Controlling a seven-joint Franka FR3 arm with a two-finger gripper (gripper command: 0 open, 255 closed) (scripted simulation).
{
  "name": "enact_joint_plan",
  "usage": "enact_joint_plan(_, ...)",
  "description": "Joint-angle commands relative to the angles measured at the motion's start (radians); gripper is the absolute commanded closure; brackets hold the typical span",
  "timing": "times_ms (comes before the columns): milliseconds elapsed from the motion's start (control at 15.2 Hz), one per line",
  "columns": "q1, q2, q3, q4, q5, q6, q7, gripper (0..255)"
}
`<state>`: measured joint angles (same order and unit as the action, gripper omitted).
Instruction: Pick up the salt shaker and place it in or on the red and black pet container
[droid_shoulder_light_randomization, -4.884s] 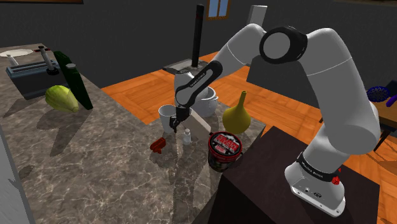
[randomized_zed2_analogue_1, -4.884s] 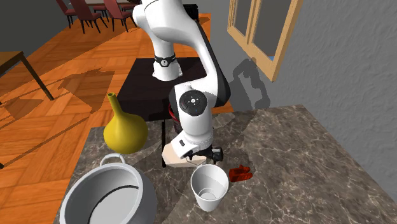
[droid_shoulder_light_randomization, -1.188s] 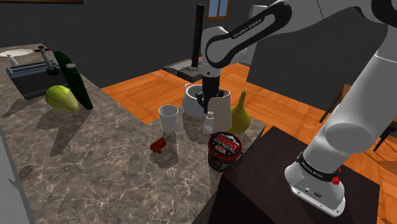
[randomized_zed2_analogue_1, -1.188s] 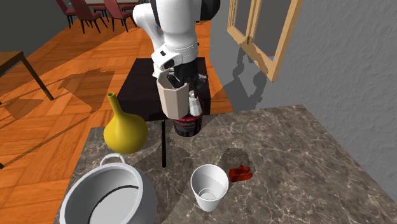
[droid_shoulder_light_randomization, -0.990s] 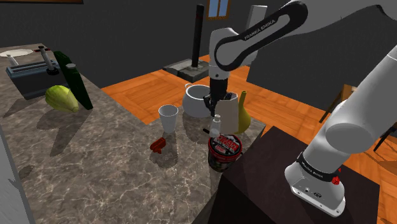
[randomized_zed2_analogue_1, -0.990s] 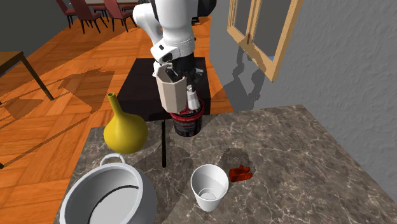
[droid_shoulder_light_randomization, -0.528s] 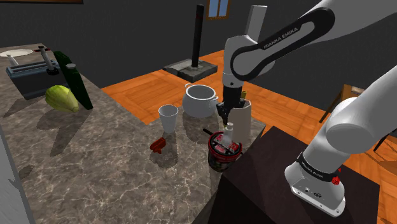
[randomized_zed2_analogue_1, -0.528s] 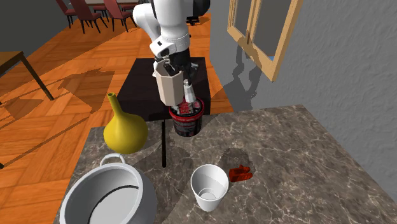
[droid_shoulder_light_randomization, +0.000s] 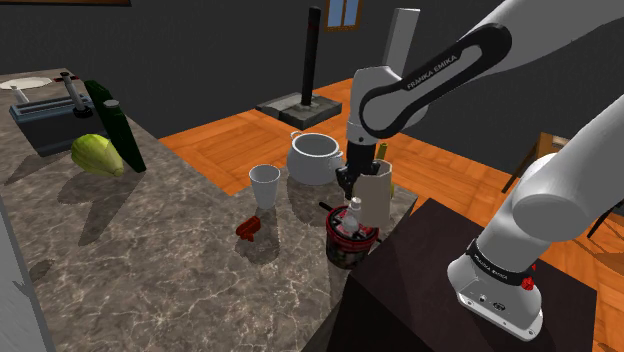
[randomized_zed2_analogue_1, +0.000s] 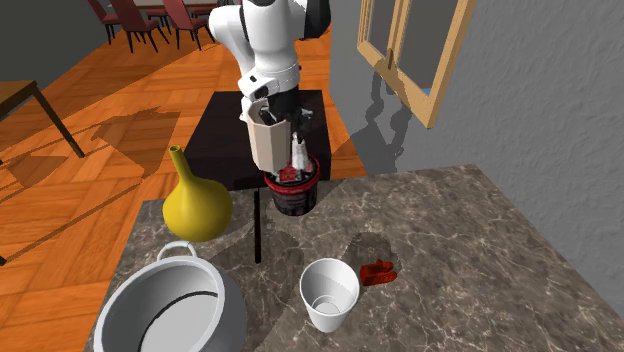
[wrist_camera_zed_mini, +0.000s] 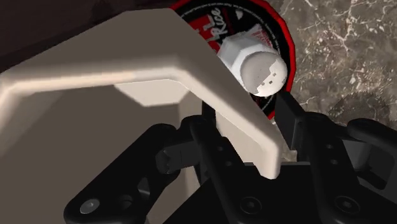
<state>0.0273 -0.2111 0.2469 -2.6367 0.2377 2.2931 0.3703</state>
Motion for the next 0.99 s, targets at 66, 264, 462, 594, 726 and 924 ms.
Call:
enact_joint_plan(66,-0.004,0.078,0.005,-0.027,-0.003,0.056,-0.001,255)
enact_joint_plan(264,-0.009,0.105,0.011,-0.031,-0.003,0.088,-0.002,255)
enact_joint_plan(462,-0.012,0.105,0.014,-0.031,-0.003,0.088,-0.003,255)
enact_joint_plan(594,-0.013,0.105,0.015,-0.031,-0.002,0.088,-0.003,255)
enact_joint_plan(726,-0.014,0.105,0.016,-0.031,-0.002,0.088,-0.003,255)
enact_joint_plan(924,-0.021,0.198,0.019,-0.041,-0.009,0.188,-0.013,0)
